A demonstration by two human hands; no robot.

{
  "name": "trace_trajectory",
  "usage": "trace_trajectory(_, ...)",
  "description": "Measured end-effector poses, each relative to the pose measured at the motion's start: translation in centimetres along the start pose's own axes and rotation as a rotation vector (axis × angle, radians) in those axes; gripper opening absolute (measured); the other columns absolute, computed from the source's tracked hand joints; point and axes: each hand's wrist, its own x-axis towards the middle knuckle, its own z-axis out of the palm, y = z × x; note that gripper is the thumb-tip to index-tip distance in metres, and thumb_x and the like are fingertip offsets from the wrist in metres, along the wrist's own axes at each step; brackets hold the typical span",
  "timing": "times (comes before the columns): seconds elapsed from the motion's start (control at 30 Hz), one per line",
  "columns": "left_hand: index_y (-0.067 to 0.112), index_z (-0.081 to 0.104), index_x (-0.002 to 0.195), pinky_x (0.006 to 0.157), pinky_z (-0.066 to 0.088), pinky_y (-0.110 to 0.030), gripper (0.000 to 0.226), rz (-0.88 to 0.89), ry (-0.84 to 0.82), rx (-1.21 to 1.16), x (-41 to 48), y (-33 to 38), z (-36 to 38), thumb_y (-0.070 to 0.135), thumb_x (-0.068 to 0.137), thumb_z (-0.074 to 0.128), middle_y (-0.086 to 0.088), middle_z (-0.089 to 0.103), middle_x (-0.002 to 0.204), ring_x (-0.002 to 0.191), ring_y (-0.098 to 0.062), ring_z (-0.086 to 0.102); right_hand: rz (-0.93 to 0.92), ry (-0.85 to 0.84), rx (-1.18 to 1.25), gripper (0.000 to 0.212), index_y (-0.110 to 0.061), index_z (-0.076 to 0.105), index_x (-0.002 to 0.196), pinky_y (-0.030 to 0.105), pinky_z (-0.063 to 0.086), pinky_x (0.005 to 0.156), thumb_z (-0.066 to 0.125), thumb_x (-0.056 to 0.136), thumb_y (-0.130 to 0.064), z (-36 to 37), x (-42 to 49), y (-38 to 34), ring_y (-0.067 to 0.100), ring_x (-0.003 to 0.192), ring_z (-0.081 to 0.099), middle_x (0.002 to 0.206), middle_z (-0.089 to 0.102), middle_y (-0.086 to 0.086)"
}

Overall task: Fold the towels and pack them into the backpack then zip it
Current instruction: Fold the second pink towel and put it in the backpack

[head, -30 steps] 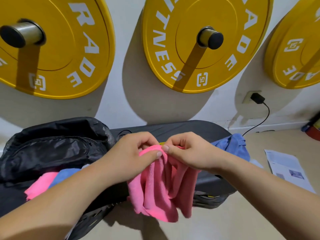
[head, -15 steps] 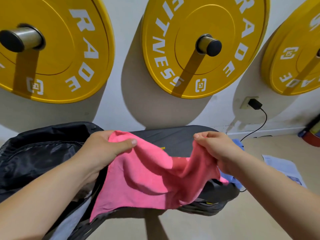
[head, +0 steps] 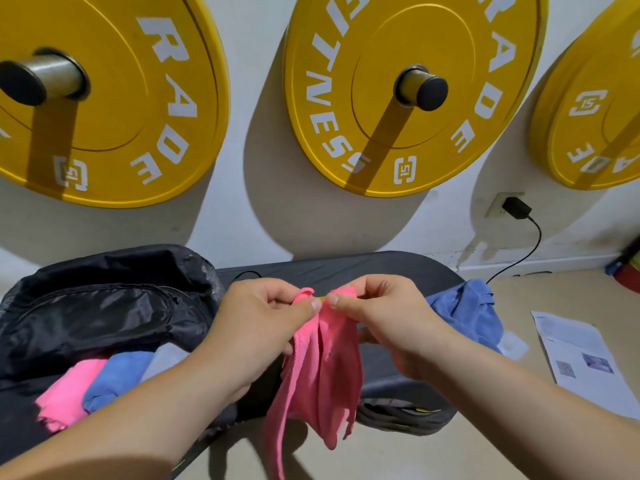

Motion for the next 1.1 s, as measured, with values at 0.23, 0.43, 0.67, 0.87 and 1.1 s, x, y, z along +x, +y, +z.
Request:
trace_trajectory(0.23, 0.002, 0.068, 0.072, 0.044, 0.045, -0.021, 0.039, 0.087, -0.021, 0.194, -0.3, -0.2, 1.1, 0.03, 0.099, 0.061, -0.028, 0.063, 0.066, 0.043, -0.018, 0.056, 0.004, -0.114, -0.077, 0.022, -0.005, 0.078, 0.088, 0.042, 0.048, 0.07, 0.067, 0.095, -0.023, 0.8, -0.6, 0.0, 0.025, 0.075, 0.058, 0.098, 0.07, 0.034)
trace_trajectory(0.43, 0.011, 0.074, 0.075, 0.046, 0.049, -0.027, 0.028, 0.065, -0.023, 0.13, -0.1, -0.4, 0.9, 0.024, 0.098, 0.065, -0.015, 0.067, 0.057, 0.045, -0.015, 0.057, 0.051, -0.035, -0.013, 0.015, -0.003, 0.075, 0.076, 0.044, 0.054, 0.068, 0.077, 0.087, -0.013, 0.2, -0.7, -0.4, 0.027, 0.07, 0.064, 0.081, 0.073, 0.027)
trace_trajectory(0.67, 0.017, 0.075, 0.084, 0.049, 0.052, -0.028, 0.018, 0.079, -0.044, 0.194, -0.3, -0.4, 1.3, 0.02, 0.097, 0.063, -0.013, 0.069, 0.058, 0.045, -0.017, 0.061, 0.102, -0.062, 0.025, 0.011, 0.0, 0.073, 0.081, 0.039, 0.058, 0.066, 0.076, 0.088, -0.009, 0.4, -1.4, -0.7, 0.023, 0.068, 0.067, 0.076, 0.071, 0.017)
trace_trajectory(0.87, 0.015, 0.076, 0.079, 0.061, 0.061, -0.048, 0.024, 0.111, -0.034, 0.251, -0.2, -0.5, 1.3, 0.025, 0.096, 0.063, -0.013, 0.07, 0.06, 0.061, -0.035, 0.068, 0.109, -0.074, 0.048, 0.016, -0.002, 0.071, 0.078, 0.036, 0.061, 0.066, 0.068, 0.093, -0.003, 0.6, -1.6, -0.8, 0.019, 0.063, 0.067, 0.067, 0.069, 0.01)
trace_trajectory(1.1, 0.017, 0.078, 0.071, 0.062, 0.058, -0.045, 0.024, 0.152, -0.019, 0.323, -0.3, -0.3, 1.3, 0.018, 0.09, 0.062, -0.006, 0.069, 0.057, 0.062, -0.029, 0.067, 0.093, -0.057, 0.092, 0.014, 0.005, 0.07, 0.078, 0.05, 0.063, 0.077, 0.065, 0.09, -0.001, 1.1, -1.9, -0.5, 0.025, 0.07, 0.068, 0.075, 0.067, 0.021)
